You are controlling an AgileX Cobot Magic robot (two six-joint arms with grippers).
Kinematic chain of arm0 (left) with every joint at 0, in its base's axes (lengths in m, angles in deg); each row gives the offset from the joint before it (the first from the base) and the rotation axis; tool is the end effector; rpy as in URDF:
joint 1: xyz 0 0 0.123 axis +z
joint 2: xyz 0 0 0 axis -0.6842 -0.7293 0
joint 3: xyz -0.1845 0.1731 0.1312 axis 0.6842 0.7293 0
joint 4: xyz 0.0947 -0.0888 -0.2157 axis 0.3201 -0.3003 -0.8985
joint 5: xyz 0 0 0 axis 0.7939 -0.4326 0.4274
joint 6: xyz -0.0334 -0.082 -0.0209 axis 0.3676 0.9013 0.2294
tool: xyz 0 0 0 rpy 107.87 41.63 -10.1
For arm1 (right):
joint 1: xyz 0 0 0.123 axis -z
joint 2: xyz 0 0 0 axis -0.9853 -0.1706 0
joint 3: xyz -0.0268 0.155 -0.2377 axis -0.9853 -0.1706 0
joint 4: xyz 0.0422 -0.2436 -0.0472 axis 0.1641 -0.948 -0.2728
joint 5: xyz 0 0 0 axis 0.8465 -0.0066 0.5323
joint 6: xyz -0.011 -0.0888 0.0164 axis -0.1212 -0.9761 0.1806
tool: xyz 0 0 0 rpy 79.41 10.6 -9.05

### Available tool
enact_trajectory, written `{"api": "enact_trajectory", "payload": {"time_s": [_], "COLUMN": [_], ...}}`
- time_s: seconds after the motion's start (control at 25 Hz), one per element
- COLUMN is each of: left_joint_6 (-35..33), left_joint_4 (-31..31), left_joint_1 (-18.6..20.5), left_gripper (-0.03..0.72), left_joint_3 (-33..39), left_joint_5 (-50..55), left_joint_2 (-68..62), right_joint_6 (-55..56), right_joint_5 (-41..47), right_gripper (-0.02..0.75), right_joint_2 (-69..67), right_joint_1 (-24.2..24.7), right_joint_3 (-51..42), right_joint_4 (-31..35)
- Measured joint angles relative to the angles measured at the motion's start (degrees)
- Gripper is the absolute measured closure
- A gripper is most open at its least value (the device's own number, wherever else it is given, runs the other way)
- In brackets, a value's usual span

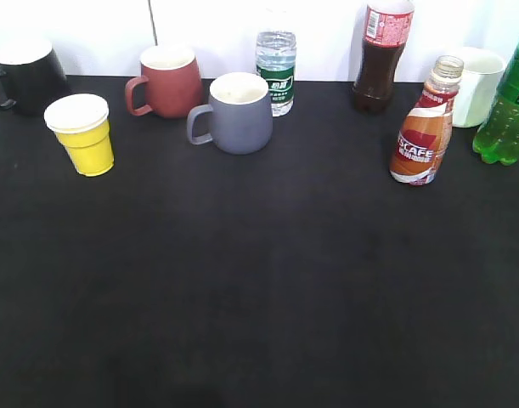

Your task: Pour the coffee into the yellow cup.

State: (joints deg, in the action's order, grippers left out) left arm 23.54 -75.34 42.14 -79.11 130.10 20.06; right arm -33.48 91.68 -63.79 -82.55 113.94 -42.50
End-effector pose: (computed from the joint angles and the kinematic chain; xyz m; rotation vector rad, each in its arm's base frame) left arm -0.0086 0.0023 0.2822 -0.0299 2.0230 -0.0092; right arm -0.0065 -0.0125 0.2792 0.1944 2.0098 -0.0157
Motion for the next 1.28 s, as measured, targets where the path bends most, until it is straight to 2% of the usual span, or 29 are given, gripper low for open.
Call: {"api": "enact_trajectory", "payload": {"time_s": [0.44,0.6,0.68,0.8,0.92,1.0,1.12,1.16,1.24,1.28], "left_joint_6": [0.0,-0.68,-3.14,-3.7,-3.32,0.81,3.55,4.5,5.73,5.93], "left_joint_4": [-0.18,-0.57,-0.7,-0.22,-0.43,-0.47,1.93,2.94,3.11,3.5], "left_joint_1": [0.0,0.0,0.0,-0.58,-5.46,-9.38,-11.38,-11.44,-11.5,-11.5], "left_gripper": [0.19,0.19,0.19,0.19,0.19,0.19,0.19,0.179,0.056,0.028], "left_joint_3": [-0.99,-2.27,-2.27,-0.08,11.39,13.33,13.33,13.33,13.14,12.23], "left_joint_5": [-2.08,-25.13,-42.63,-63.13,-89.46,-100.24,-117.39,-122.17,-127.29,-127.59], "left_joint_2": [0.0,-11.05,-21.17,-37.02,-54.35,-65.57,-84.22,-89.07,-96.31,-99.01], "right_joint_6": [0.0,0.0,0.0,0.0,0.0,0.0,0.0,0.0,0.0,0.0], "right_joint_5": [0.0,0.0,0.0,0.0,0.0,0.0,0.0,0.0,0.0,0.0], "right_gripper": [0.148,0.148,0.148,0.148,0.148,0.148,0.148,0.148,0.148,0.148], "right_joint_2": [0.0,0.0,0.0,0.0,0.0,0.0,0.0,0.0,0.0,0.0], "right_joint_1": [0.0,0.0,0.0,0.0,0.0,0.0,0.0,0.0,0.0,0.0], "right_joint_3": [0.0,0.0,0.0,0.0,0.0,0.0,0.0,0.0,0.0,0.0], "right_joint_4": [0.0,0.0,0.0,0.0,0.05,0.05,0.05,0.05,0.05,0.05]}}
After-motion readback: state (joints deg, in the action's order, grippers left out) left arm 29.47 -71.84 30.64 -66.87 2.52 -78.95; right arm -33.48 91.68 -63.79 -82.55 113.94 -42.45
